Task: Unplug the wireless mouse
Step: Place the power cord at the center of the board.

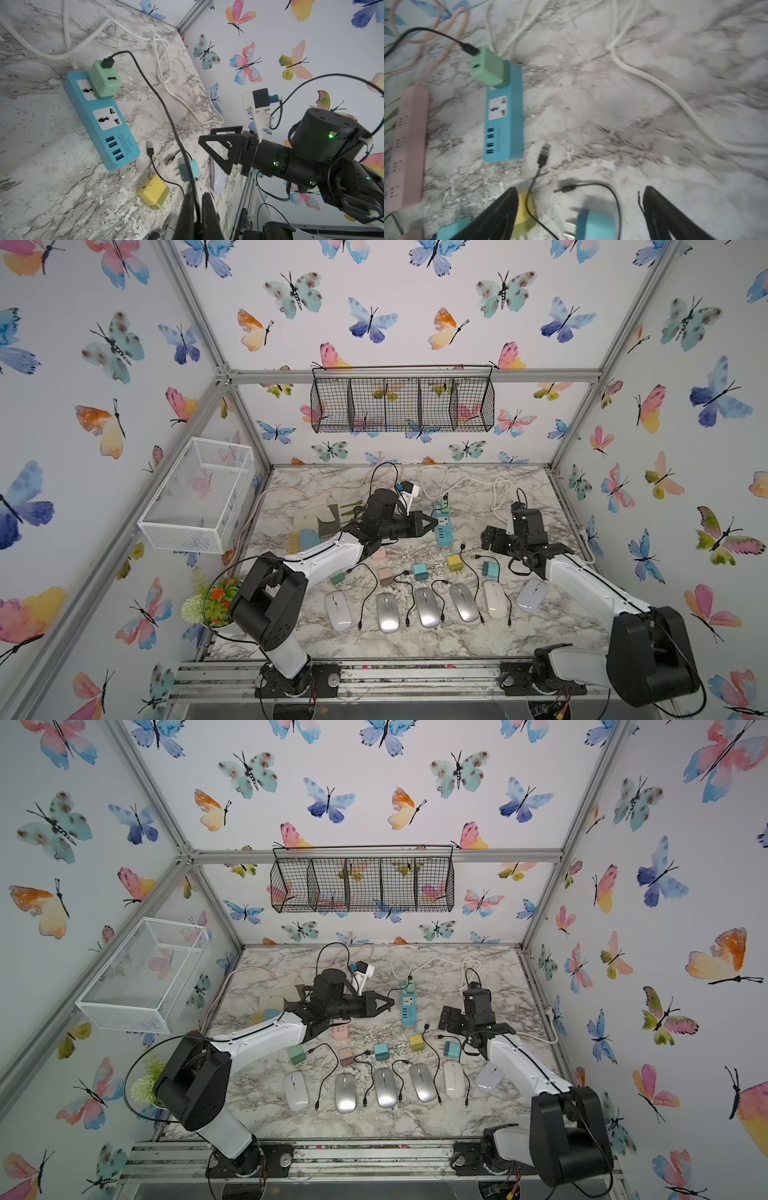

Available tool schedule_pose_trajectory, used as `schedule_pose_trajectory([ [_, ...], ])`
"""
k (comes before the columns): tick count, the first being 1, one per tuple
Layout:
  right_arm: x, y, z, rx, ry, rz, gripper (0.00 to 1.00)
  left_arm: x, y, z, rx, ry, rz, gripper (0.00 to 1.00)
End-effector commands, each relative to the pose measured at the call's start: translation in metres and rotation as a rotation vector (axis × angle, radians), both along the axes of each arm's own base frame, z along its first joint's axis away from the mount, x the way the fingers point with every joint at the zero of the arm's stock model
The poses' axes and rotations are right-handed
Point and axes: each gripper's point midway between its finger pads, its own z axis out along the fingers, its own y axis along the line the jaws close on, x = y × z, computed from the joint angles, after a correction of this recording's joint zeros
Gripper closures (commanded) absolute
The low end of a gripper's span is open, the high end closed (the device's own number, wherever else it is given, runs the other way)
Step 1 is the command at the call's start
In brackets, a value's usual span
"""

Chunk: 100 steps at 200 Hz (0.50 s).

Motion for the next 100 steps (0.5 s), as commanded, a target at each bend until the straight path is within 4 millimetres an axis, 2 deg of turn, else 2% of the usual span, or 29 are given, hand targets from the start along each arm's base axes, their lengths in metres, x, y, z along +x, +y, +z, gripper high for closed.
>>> schedule_pose_trajectory([
  [1, 0.037, 0.036, 0.015, 0.015, -0.111, 0.17, 0.14, 0.004, -0.002, -0.002, -0.035, 0.039, -0.024, 1.0],
  [20, 0.059, 0.057, 0.008, -0.008, -0.12, 0.233, 0.2, 0.016, 0.007, -0.009, -0.056, 0.076, 0.019, 1.0],
  [47, 0.087, 0.077, -0.002, -0.021, -0.139, 0.264, 0.28, 0.043, 0.019, -0.006, -0.114, 0.116, 0.066, 1.0],
  [77, 0.107, 0.101, -0.009, -0.028, -0.158, 0.3, 0.3, 0.066, 0.019, -0.009, -0.115, 0.143, 0.065, 1.0],
  [100, 0.121, 0.108, -0.017, -0.033, -0.148, 0.274, 0.31, 0.077, 0.018, -0.012, -0.102, 0.15, 0.066, 1.0],
])
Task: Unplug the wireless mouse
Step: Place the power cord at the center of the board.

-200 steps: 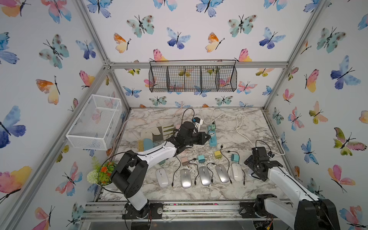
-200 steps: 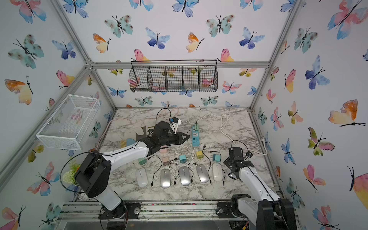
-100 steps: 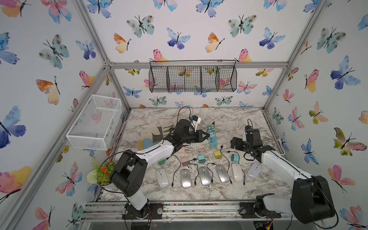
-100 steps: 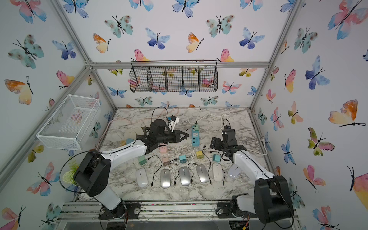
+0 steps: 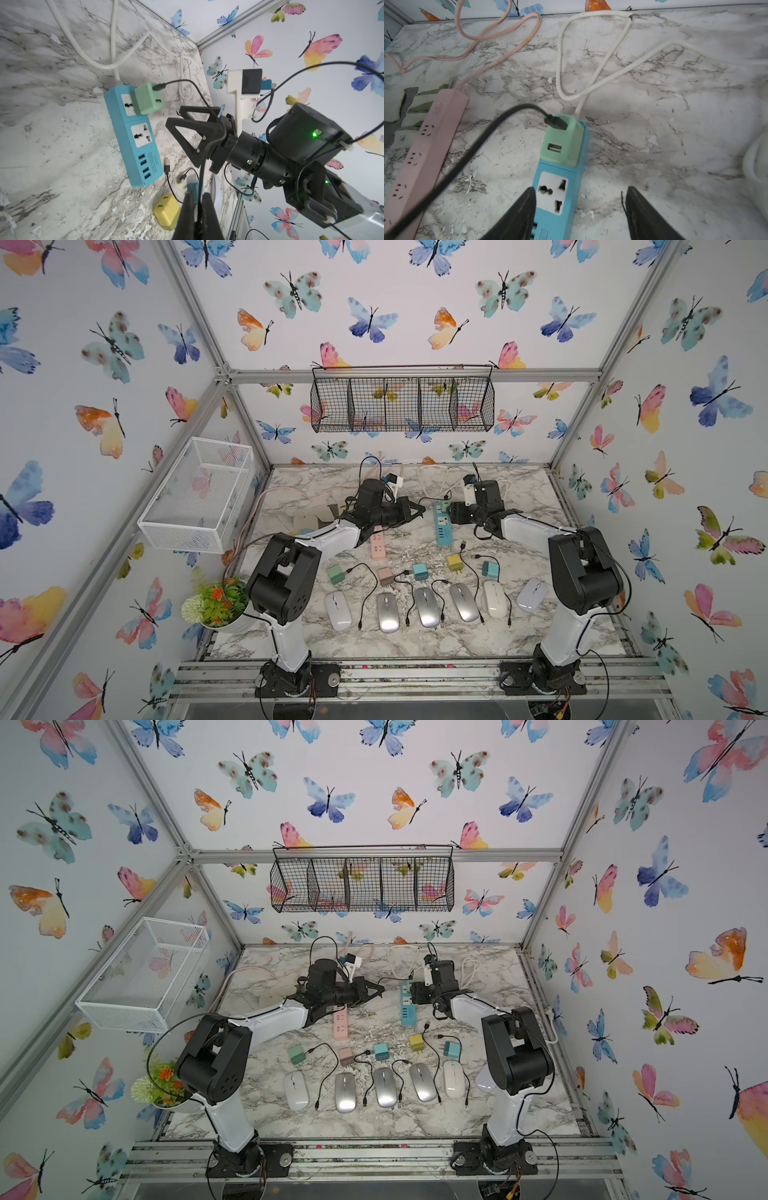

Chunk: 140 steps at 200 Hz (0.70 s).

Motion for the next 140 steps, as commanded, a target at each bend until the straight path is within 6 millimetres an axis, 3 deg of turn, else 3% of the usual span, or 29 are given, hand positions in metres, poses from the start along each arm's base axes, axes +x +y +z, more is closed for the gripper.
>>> schedule_pose_trajectory([
  [1, 0.017, 0.012, 0.005, 0.001, -0.04, 0.001, 0.31, 0.006, -0.006, 0.009, -0.022, -0.003, -0.033, 1.0],
  [42, 0.034, 0.015, -0.008, 0.01, -0.016, -0.046, 0.39, 0.01, -0.007, 0.007, -0.016, -0.005, -0.026, 1.0],
  [73, 0.037, 0.02, -0.006, 0.03, -0.014, -0.047, 0.46, 0.01, -0.006, 0.0, -0.006, 0.005, -0.025, 1.0],
  [118, 0.037, 0.023, -0.008, 0.077, 0.007, -0.065, 0.65, 0.005, -0.006, -0.01, 0.008, 0.015, -0.031, 1.0],
  [128, 0.036, 0.024, -0.008, 0.091, 0.013, -0.07, 0.69, 0.001, -0.008, -0.012, 0.014, 0.011, -0.041, 0.93],
  [140, 0.035, 0.025, -0.007, 0.113, 0.021, -0.073, 0.71, -0.004, -0.01, -0.018, 0.037, 0.002, -0.053, 0.77],
])
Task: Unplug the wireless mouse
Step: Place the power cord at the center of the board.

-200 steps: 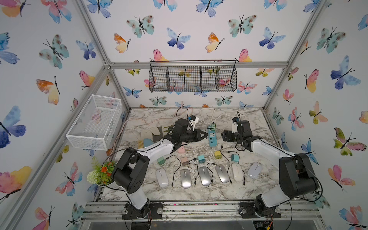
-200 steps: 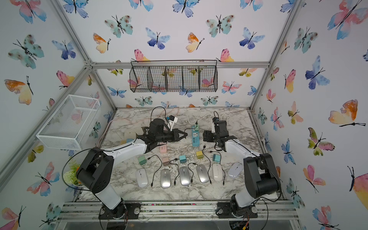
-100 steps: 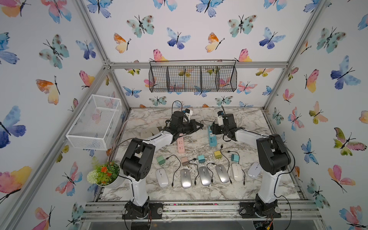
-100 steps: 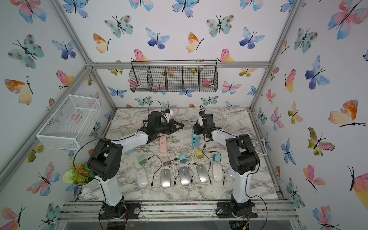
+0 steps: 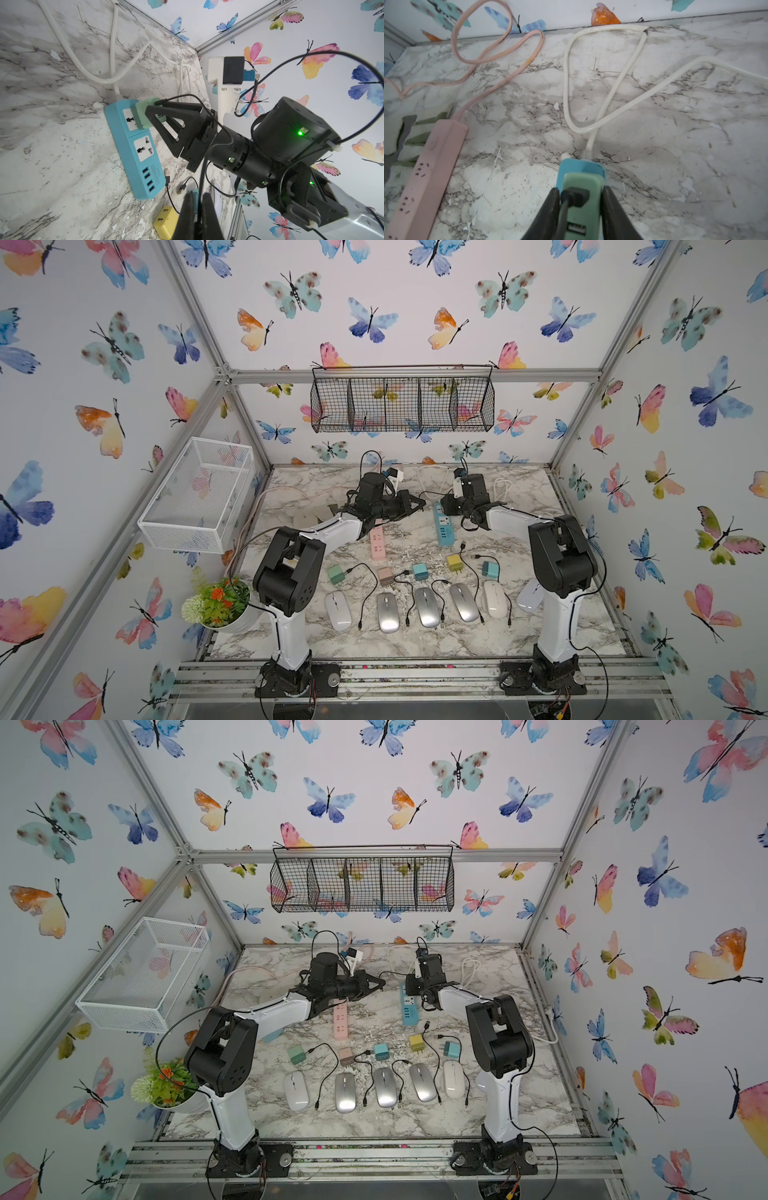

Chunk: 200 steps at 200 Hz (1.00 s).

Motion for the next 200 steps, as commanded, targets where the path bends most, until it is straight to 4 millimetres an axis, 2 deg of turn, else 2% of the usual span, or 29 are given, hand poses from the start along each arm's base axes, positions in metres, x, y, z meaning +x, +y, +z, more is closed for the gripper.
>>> schedule_pose_trajectory([
  [1, 0.0, 0.006, -0.001, 0.054, 0.019, -0.009, 0.71, -0.013, -0.006, -0.016, 0.04, -0.005, -0.044, 0.75],
  [11, 0.0, 0.007, 0.001, 0.072, 0.022, -0.014, 0.72, -0.018, -0.007, -0.028, 0.096, -0.016, -0.046, 0.6],
  [34, 0.001, 0.01, 0.004, 0.111, 0.037, -0.023, 0.73, -0.023, -0.006, -0.056, 0.223, -0.022, -0.024, 0.36],
  [50, 0.002, 0.014, 0.006, 0.141, 0.052, -0.028, 0.74, -0.028, -0.01, -0.069, 0.262, -0.025, -0.027, 0.29],
  [84, 0.001, 0.014, 0.004, 0.237, 0.103, -0.068, 0.77, -0.028, -0.019, -0.087, 0.327, -0.031, 0.0, 0.28],
  [108, 0.0, 0.015, 0.001, 0.318, 0.128, -0.069, 0.79, -0.022, -0.014, -0.103, 0.34, 0.025, 0.052, 0.26],
  [128, -0.001, 0.008, -0.009, 0.353, 0.16, -0.086, 0.81, -0.019, -0.017, -0.098, 0.297, 0.023, 0.053, 0.26],
  [131, -0.001, 0.008, -0.01, 0.36, 0.164, -0.087, 0.81, -0.019, -0.017, -0.111, 0.309, 0.043, 0.049, 0.26],
  [145, -0.002, 0.005, -0.015, 0.391, 0.183, -0.088, 0.82, -0.019, -0.022, -0.117, 0.303, 0.057, 0.03, 0.26],
  [177, -0.004, 0.007, -0.019, 0.432, 0.201, -0.078, 0.83, -0.015, -0.026, -0.13, 0.299, 0.095, 0.031, 0.34],
  [200, -0.005, 0.008, -0.021, 0.449, 0.21, -0.078, 0.84, -0.012, -0.03, -0.134, 0.289, 0.116, 0.034, 0.35],
])
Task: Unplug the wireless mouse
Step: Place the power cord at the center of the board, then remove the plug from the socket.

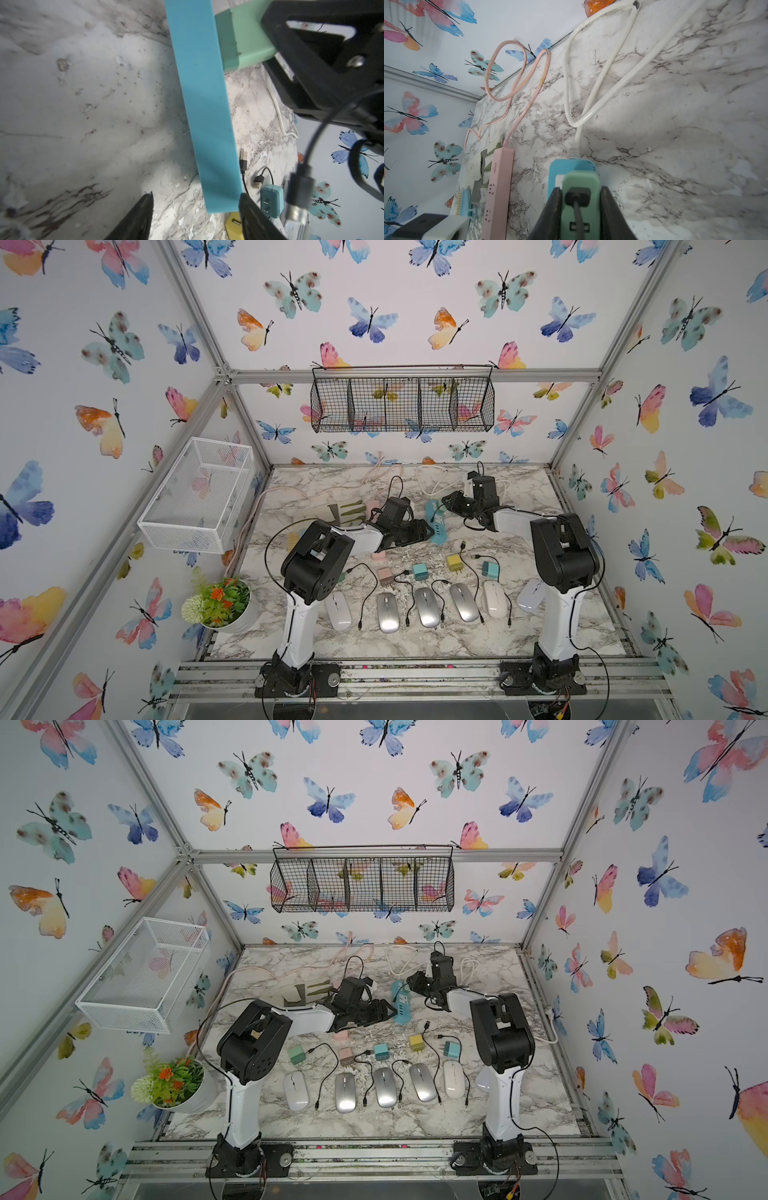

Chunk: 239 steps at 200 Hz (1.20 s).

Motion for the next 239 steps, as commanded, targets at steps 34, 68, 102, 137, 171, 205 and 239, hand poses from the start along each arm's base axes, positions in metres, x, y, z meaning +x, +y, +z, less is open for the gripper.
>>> schedule_pose_trajectory([
  [34, -0.011, 0.009, -0.021, 0.054, 0.062, 0.028, 0.85, 0.009, -0.016, 0.004, -0.091, 0.024, -0.001, 0.36],
  [68, -0.014, 0.008, -0.025, 0.053, 0.07, 0.029, 0.85, 0.002, -0.025, 0.01, -0.163, 0.04, -0.041, 0.36],
  [102, -0.016, 0.009, -0.026, 0.06, 0.076, 0.036, 0.86, 0.002, -0.03, 0.004, -0.196, 0.072, -0.046, 0.37],
  [137, -0.017, 0.009, -0.025, 0.063, 0.076, 0.035, 0.88, 0.002, -0.028, -0.011, -0.172, 0.109, -0.029, 0.51],
  [171, -0.018, 0.01, -0.014, 0.067, 0.035, 0.056, 0.88, 0.003, -0.017, -0.023, -0.144, 0.144, 0.019, 0.69],
  [205, -0.019, 0.001, 0.019, 0.125, -0.067, 0.014, 0.92, 0.002, -0.006, -0.033, -0.133, 0.169, 0.051, 0.87],
  [239, -0.019, -0.014, 0.027, 0.12, -0.071, -0.063, 0.95, 0.001, -0.004, -0.037, -0.135, 0.18, 0.053, 0.94],
])
